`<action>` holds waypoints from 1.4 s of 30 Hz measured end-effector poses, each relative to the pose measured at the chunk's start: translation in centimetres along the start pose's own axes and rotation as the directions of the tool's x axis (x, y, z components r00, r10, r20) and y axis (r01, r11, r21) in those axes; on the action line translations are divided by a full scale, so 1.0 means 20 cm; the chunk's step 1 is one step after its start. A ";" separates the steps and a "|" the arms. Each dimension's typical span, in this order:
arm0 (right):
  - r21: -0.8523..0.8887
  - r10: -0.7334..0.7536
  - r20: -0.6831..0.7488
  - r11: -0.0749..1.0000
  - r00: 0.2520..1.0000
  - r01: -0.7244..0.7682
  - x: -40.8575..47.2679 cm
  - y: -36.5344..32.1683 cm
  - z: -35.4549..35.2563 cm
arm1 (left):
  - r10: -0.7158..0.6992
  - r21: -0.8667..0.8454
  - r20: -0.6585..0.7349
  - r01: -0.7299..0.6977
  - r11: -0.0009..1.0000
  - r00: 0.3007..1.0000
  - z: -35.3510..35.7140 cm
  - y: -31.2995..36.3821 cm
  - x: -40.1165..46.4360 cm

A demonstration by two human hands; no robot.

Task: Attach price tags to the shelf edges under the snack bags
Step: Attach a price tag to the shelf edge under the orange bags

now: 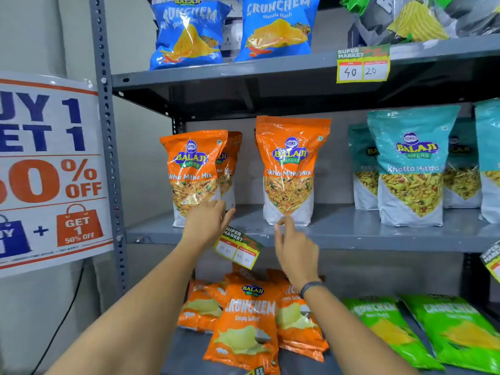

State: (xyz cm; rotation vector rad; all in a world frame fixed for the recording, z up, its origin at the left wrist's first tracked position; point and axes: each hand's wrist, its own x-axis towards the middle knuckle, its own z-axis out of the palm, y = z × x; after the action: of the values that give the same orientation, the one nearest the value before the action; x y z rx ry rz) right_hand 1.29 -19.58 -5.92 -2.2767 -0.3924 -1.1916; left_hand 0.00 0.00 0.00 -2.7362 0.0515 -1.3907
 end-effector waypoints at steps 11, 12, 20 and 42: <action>0.549 0.292 0.300 0.726 0.908 -0.415 -0.06 -0.15 0.19 | -0.217 -0.228 0.297 0.290 0.930 0.930 0.10 0.04 -0.05; 0.561 0.310 0.296 0.709 0.903 -0.427 -0.05 -0.15 0.20 | -0.230 -0.230 0.313 0.308 0.923 0.922 0.11 0.05 -0.04; 0.571 0.296 0.357 0.681 0.886 -0.458 0.02 -0.11 0.17 | -0.249 -0.376 0.340 0.374 0.848 0.907 0.10 0.02 -0.08; 0.562 0.404 0.330 0.642 0.853 -0.522 0.06 -0.12 0.16 | -0.195 -0.414 0.312 0.318 0.853 0.930 0.11 0.00 -0.13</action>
State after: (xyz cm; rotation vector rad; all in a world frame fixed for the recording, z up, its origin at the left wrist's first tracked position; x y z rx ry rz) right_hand 2.92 -15.85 -5.70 -1.7136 -0.1985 -0.4752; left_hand 0.23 0.36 -3.37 -3.4176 -0.0080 -1.1759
